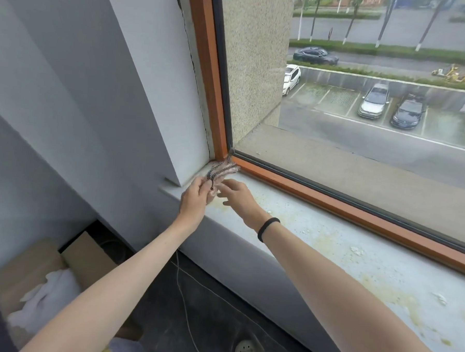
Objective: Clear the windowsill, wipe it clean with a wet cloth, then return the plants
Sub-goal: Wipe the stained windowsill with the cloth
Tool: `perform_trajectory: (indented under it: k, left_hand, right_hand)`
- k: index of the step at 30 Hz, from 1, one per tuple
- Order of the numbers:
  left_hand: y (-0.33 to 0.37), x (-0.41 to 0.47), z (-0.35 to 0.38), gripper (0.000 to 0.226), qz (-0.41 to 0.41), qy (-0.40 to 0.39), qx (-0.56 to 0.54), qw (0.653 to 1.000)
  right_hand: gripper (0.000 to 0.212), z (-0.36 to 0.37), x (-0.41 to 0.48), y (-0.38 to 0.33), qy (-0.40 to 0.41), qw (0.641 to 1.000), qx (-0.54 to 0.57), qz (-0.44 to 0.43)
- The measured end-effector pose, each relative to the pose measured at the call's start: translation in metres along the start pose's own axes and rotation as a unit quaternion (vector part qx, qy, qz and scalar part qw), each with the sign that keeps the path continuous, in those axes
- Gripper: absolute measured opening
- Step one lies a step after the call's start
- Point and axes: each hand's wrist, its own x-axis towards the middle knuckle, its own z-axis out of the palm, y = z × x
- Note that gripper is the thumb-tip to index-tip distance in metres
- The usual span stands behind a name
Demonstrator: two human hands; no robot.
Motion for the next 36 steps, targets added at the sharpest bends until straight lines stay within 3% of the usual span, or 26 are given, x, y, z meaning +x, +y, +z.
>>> perform_trajectory:
  k: [4,10,12,15,22,24,27,31,36]
  left_hand:
    - [0.028,-0.013,0.015,0.02,0.037,-0.055,-0.046,0.997]
    - [0.069,-0.042,0.054,0.014,0.072,-0.188,-0.039,0.979]
    - [0.076,-0.054,0.07,0.022,0.059,-0.236,-0.044,0.969]
    - [0.085,-0.073,0.095,0.037,0.025,-0.249,-0.08,0.965]
    - [0.095,-0.109,0.132,0.02,0.029,-0.24,-0.047,0.969]
    - [0.095,-0.117,0.137,0.011,0.0,-0.243,-0.085,0.966]
    - [0.097,-0.124,0.141,0.022,-0.071,-0.236,-0.172,0.954]
    - [0.102,-0.127,0.144,0.018,-0.142,-0.246,-0.226,0.932]
    - [0.11,-0.119,0.146,0.022,-0.102,-0.327,-0.203,0.917]
  right_hand:
    - [0.023,-0.029,-0.021,-0.011,0.022,0.985,0.17,0.023]
    - [0.037,-0.08,-0.067,-0.006,0.111,0.961,0.252,0.009]
    - [0.026,-0.098,-0.082,0.0,0.134,0.96,0.246,0.009]
    - [0.006,-0.118,-0.105,0.008,0.169,0.956,0.24,0.017]
    - [0.014,-0.151,-0.153,0.029,0.187,0.95,0.247,0.027]
    - [0.017,-0.157,-0.16,0.034,0.19,0.952,0.24,0.031]
    - [0.032,-0.164,-0.17,0.034,0.209,0.952,0.219,0.036]
    - [0.026,-0.175,-0.177,0.035,0.229,0.946,0.226,0.048]
    - [0.014,-0.18,-0.176,0.028,0.224,0.954,0.198,0.032]
